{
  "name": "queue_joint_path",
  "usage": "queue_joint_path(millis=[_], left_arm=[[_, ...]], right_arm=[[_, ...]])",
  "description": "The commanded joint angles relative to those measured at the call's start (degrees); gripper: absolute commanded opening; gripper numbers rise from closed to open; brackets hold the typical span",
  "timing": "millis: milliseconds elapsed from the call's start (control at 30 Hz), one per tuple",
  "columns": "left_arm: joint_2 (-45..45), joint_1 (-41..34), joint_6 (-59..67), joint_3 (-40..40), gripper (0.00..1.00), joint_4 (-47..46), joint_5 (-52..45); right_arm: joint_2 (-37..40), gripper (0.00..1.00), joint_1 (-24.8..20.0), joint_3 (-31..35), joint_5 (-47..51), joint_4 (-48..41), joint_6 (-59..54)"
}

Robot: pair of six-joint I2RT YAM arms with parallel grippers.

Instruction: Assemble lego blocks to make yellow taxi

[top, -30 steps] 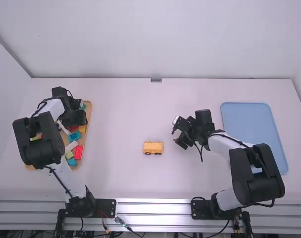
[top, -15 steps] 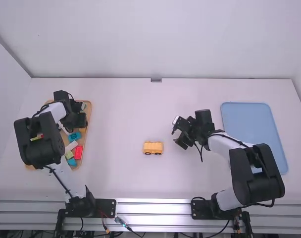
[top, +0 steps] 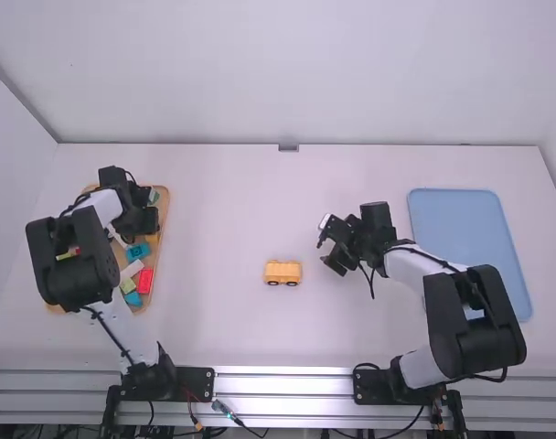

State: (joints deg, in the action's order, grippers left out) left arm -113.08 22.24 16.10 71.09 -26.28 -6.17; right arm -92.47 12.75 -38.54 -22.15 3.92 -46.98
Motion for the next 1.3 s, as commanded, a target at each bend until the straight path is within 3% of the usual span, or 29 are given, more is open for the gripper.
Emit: queue_joint_path(millis=[0,267,400,433,500,567,733,1167,1267], left_arm=[[0.0,0.3,-0.1,-2.1,0.28,0.6,1.1],[0.0,0.3,0.0,-5.0,0.32,3.9,0.7],[0.0,0.2,0.0,-6.3,0.45,4.5,0.7],[0.0,0.2,0.0,-6.3,0.54,4.5,0.9],[0.0,0.2,0.0,-6.2,0.55,4.5,0.8],[0.0,0.3,-0.2,-6.0,0.48,4.8,0.6],[0.0,0.3,-0.2,-6.4,0.42,6.0,0.3],[0.0,0.2,-0.2,-6.9,0.02,8.0,-2.0],[0.4,0.0,-0.2,-5.0,0.02,6.3,-1.9]], right_arm=[[1.1,0.99,0.0,0.3,-0.5,-0.1,0.1],[1.1,0.99,0.0,0.3,-0.5,-0.1,0.1],[1.1,0.99,0.0,0.3,-0.6,0.0,0.1],[1.1,0.99,0.0,0.3,-0.6,-0.1,0.1],[1.1,0.99,0.0,0.3,-0.5,-0.1,0.1],[1.1,0.99,0.0,0.3,-0.6,-0.1,0.1],[1.1,0.99,0.0,0.3,-0.6,-0.1,0.1],[1.1,0.99,0.0,0.3,-0.6,0.2,0.3],[1.1,0.99,0.0,0.3,-1.3,0.4,0.3]])
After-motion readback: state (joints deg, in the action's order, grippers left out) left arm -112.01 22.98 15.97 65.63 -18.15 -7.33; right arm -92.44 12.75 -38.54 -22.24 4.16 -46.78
